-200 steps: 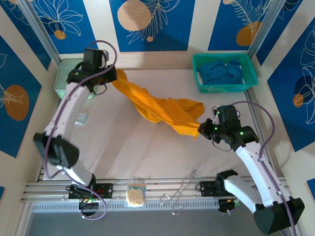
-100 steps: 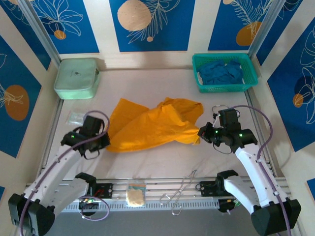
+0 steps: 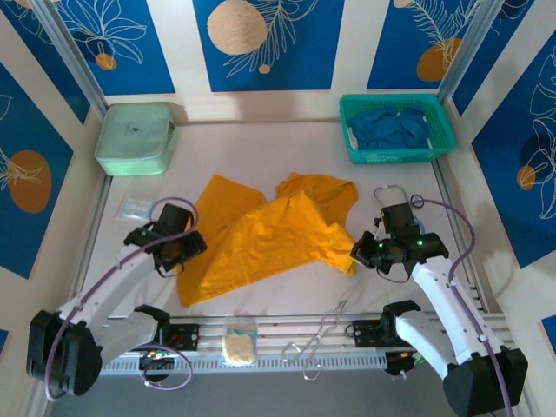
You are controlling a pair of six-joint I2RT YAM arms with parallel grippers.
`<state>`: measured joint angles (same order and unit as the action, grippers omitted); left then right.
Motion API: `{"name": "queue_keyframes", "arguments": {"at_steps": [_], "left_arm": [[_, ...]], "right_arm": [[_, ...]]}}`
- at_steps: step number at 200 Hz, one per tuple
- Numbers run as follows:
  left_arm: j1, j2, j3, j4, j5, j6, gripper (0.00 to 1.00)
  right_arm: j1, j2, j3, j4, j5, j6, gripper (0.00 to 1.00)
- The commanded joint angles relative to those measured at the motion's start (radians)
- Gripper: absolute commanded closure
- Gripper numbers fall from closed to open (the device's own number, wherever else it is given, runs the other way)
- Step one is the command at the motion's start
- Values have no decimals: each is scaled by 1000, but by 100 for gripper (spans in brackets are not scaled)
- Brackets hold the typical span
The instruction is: Fold and stack the t-shirts
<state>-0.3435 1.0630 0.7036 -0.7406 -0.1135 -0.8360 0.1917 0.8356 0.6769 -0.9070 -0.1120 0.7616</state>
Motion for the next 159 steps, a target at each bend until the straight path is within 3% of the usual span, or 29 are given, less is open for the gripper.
{"name": "queue_keyframes", "arguments": {"at_steps": [1,47,83,115,159], "left_arm": [[-3,139,167,60,8,107,30],[-3,532,399,230,96,169,45],[-2,792,487,313,151,151,55],[12,894,478,367,140,115,57],[88,900,432,370,74,99,58]], "right_arm": [[-6,-8,-42,-30,17,17,100],[-16,29,-70,-12,118,36,100],[-90,47,-87,25,127,37,100],[-164,71,-102,62,120,45,100],[-257,72,-132,90,97,49,100]]}}
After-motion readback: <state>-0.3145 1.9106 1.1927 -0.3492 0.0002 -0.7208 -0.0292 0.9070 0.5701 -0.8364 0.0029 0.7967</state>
